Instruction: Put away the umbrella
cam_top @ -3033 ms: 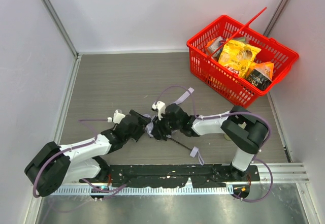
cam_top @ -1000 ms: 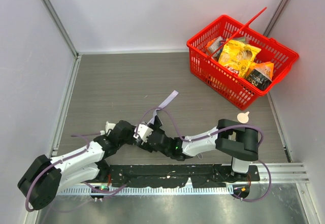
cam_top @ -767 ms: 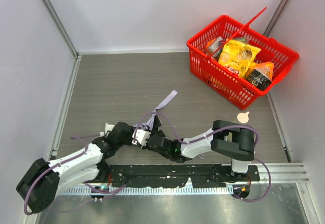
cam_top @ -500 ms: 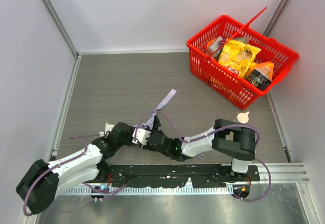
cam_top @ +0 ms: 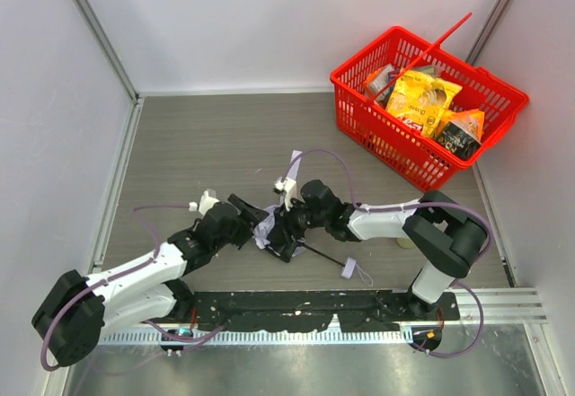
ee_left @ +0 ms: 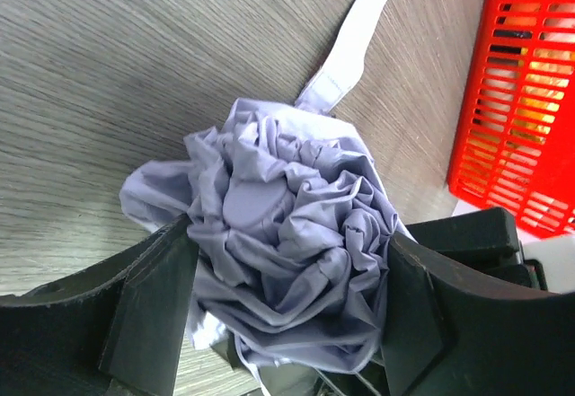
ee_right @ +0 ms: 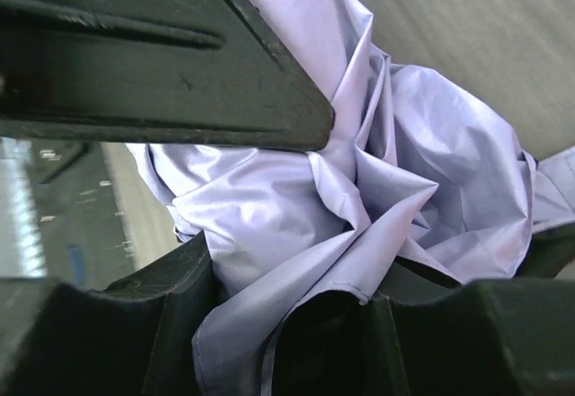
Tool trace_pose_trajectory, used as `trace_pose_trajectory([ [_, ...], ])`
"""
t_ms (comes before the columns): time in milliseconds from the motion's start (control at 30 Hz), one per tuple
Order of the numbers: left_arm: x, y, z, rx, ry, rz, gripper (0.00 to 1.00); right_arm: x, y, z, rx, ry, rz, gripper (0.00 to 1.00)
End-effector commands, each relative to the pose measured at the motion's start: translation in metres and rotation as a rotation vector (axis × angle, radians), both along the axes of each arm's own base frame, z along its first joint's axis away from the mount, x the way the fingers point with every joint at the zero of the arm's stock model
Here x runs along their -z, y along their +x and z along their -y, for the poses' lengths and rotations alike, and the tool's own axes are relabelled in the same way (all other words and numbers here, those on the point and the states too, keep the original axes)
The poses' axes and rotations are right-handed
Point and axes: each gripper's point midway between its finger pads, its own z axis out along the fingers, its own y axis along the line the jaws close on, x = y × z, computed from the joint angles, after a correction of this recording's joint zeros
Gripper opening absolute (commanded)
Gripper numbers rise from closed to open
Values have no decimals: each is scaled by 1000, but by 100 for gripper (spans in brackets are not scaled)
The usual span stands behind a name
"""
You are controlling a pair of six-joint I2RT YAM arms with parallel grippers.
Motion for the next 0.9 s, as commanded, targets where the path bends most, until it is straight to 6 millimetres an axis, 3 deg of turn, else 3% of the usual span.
trace_pose_trajectory([
  [0,-1,2,2,73,95,53,74,-79,-22,-24,-153,310,-189,1],
  [133,0,3,5,95,113,61,75,-107,-22,-19,-217,434,-265,1],
  [267,-8,6,9,100,90,88,70,-114,-24,-23,-267,446,-327,1],
  [333,-16,9,13,110,80,107,60,-112,-25,-25,-285,448,-348,1],
  [400,-25,12,17,122,80,132,39,-107,-23,-25,-277,440,-361,1],
  [500,-31,13,16,118,78,146,18,-101,-21,-26,-270,421,-355,1],
  [600,-31,11,13,104,70,136,2,-77,-7,-23,-171,296,-358,2],
  [667,-26,9,10,78,68,100,0,-68,5,-17,-96,204,-293,11],
  [700,-24,8,8,70,66,86,0,-62,14,-13,-42,157,-257,22],
  [767,-20,6,5,40,56,52,0,-68,21,-10,22,129,-191,37],
  [800,-18,5,5,29,50,38,0,-75,15,-12,19,124,-159,43],
  [833,-17,4,4,17,42,25,0,-72,19,-13,72,77,-101,63],
  [867,-16,3,3,5,35,9,0,-80,15,-15,74,72,-57,66],
])
